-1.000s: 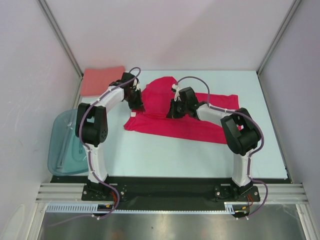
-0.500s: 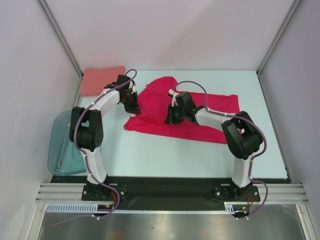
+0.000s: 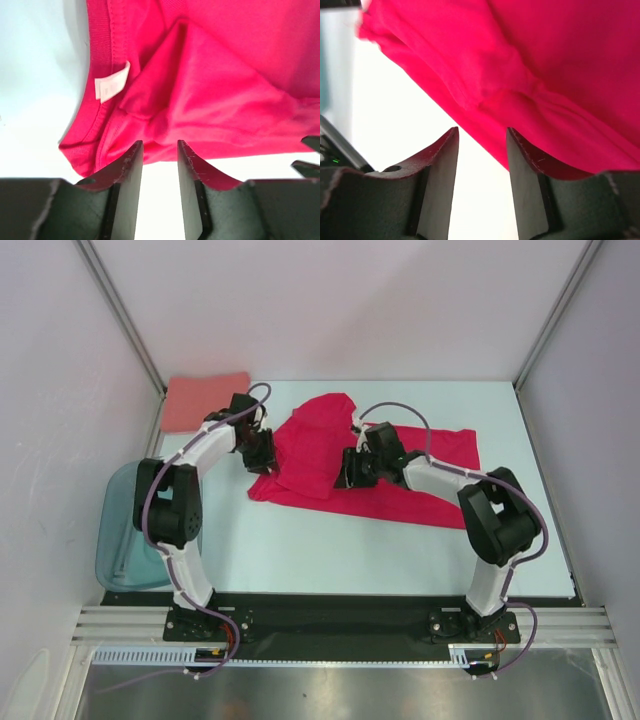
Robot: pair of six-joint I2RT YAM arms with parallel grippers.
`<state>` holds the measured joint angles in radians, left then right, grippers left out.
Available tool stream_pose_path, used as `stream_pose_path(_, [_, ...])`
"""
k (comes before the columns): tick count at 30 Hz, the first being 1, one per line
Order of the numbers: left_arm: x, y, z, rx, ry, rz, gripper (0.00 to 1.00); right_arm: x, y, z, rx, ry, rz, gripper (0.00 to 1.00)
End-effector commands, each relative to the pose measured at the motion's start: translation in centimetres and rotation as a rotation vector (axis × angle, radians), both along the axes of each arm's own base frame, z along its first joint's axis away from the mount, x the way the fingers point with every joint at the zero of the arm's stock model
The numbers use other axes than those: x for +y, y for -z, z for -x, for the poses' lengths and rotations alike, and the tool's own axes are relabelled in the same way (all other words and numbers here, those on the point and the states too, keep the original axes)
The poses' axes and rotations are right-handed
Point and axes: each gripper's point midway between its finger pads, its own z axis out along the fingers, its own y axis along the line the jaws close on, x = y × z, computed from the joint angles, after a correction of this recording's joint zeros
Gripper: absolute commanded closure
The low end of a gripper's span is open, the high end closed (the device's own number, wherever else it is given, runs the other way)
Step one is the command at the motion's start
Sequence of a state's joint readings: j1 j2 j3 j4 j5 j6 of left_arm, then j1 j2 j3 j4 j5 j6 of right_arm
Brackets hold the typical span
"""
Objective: Fold and stack the t-shirts
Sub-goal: Fold the tshirt
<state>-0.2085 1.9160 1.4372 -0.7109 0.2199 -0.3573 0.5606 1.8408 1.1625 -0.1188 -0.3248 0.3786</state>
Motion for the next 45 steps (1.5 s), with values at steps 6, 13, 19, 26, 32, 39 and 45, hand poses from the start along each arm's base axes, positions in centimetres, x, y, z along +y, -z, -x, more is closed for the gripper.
stream_pose_path(6, [-3.4, -5.5, -2.5, -0.149, 0.002, 0.18, 0.63, 4.2, -4.8, -2.3, 0.014, -0.044, -0.27, 0.57])
stream_pose_path(13, [-3.8, -1.3, -4.2, -0.097, -0.027, 0.145, 0.65, 7.2, -2.4, -2.7, 0.12, -0.062, -0.399, 0.73])
stream_pose_path(19, [-1.4, 3.3, -3.4, 0.002, -0.074, 0.0, 0.66, 3.6, 2.7, -2.8, 0.196, 0.022, -0.371, 0.75])
stream_pose_path(26, [0.9, 0.8, -4.2, -0.077, -0.112, -0.094, 0.64, 0.4, -0.4, -3.1, 0.154, 0.045, -0.361, 0.69])
stream_pose_path(32, [0.4, -6.3, -5.7, -0.25, -0.098, -0.033, 0.58, -4.9, -6.2, -5.3, 0.041, 0.148, -0.356, 0.59])
stream_pose_path(39, [-1.4, -12.0, -13.6, -0.512, -0.046, 0.03, 0.46, -15.5, -7.2, -10.1, -0.056, 0.378, -0.233, 0.45])
stream_pose_path(45, [-2.4, -11.0, -21.9, -0.561, -0.072, 0.162, 0.5, -24.2, -6.3, -14.1, -0.075, 0.548, -0.243, 0.4])
